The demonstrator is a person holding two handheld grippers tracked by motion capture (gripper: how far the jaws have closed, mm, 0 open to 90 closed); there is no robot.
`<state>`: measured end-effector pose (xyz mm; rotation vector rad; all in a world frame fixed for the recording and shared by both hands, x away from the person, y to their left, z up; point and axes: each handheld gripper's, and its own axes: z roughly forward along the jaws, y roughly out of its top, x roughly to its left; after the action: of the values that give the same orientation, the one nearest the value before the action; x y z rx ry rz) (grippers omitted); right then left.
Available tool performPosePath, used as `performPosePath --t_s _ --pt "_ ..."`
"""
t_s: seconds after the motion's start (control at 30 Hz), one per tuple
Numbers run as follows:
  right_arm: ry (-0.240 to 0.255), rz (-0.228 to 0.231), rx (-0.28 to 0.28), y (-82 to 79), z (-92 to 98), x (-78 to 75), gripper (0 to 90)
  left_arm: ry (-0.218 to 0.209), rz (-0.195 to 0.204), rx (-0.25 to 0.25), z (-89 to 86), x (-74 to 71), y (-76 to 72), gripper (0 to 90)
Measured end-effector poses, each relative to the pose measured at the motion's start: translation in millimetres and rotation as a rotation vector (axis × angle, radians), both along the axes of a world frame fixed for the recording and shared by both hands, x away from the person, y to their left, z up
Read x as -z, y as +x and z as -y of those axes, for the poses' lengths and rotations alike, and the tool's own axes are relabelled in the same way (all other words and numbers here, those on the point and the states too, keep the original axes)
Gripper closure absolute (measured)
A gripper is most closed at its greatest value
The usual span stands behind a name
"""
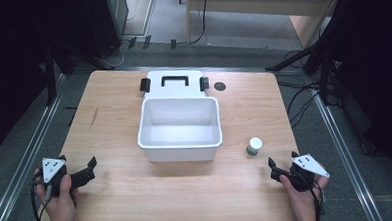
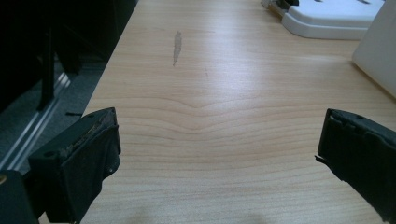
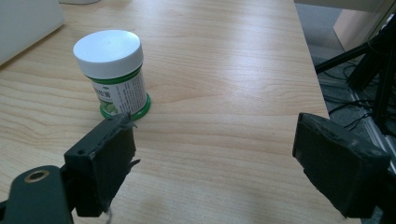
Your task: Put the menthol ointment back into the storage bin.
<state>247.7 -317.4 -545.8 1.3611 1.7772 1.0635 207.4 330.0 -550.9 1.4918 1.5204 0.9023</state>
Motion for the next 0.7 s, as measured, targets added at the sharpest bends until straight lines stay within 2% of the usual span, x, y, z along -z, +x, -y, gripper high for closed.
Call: performPosePath --t_s 0.13,0.33,0.43,0.57,0.7 --pt "-0.009 -0.015 -0.003 2.0 -1.6 0.1 13.9 -0.007 -0.013 0.008 -0.7 0.0 1.1 0.0" --pt "-0.004 -0.066 -0.054 4.0 -2.4 -2.4 15.7 -0.041 0.006 0.022 -2.9 0.4 -0.4 0.0" --pt "-0.028 -0.117 -0.087 5.6 -5.4 -7.7 16.3 -0.035 0.006 0.029 -2.9 0.3 -0.9 0.0" --pt "-0.047 -0.194 -0.11 8.5 -8.1 -11.4 16.3 -0.049 0.02 0.045 -3.2 0.3 -1.7 0.0" --pt "-0.096 -0.277 -0.114 14.1 -8.6 -17.8 16.4 -0.056 0.022 0.044 -3.7 0.4 -1.8 0.0"
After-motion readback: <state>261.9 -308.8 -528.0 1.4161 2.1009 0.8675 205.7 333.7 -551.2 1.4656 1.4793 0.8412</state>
